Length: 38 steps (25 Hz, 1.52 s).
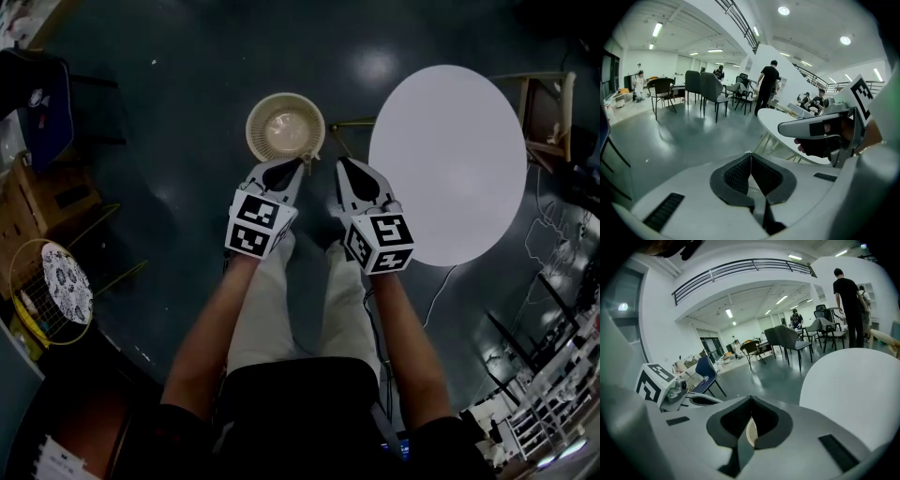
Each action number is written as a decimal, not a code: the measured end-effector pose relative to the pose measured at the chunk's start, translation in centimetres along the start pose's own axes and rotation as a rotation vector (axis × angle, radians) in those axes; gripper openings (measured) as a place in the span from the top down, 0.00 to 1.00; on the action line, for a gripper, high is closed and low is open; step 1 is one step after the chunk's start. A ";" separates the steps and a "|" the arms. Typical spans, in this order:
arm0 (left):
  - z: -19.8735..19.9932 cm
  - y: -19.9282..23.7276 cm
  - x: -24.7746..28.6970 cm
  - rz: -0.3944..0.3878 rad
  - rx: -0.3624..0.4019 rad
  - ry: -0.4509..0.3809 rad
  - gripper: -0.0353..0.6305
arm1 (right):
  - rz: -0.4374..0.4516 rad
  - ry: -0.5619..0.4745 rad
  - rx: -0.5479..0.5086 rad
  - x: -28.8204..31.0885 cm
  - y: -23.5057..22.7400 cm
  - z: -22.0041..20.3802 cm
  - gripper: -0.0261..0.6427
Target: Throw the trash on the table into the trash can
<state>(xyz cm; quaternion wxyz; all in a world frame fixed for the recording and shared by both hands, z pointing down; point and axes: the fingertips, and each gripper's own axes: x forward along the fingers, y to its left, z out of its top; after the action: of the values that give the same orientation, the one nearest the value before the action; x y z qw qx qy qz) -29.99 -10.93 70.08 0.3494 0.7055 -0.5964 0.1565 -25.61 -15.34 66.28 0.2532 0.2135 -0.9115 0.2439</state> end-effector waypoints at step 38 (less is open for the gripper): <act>-22.6 16.3 16.0 0.025 -0.131 0.135 0.92 | -0.029 0.177 0.037 19.5 -1.6 -21.8 0.94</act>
<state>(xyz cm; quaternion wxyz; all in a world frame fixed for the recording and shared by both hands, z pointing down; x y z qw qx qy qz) -37.25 -7.98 101.20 0.4324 0.6615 -0.5891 0.1687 -32.19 -9.79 94.23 0.3324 0.2088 -0.8776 0.2751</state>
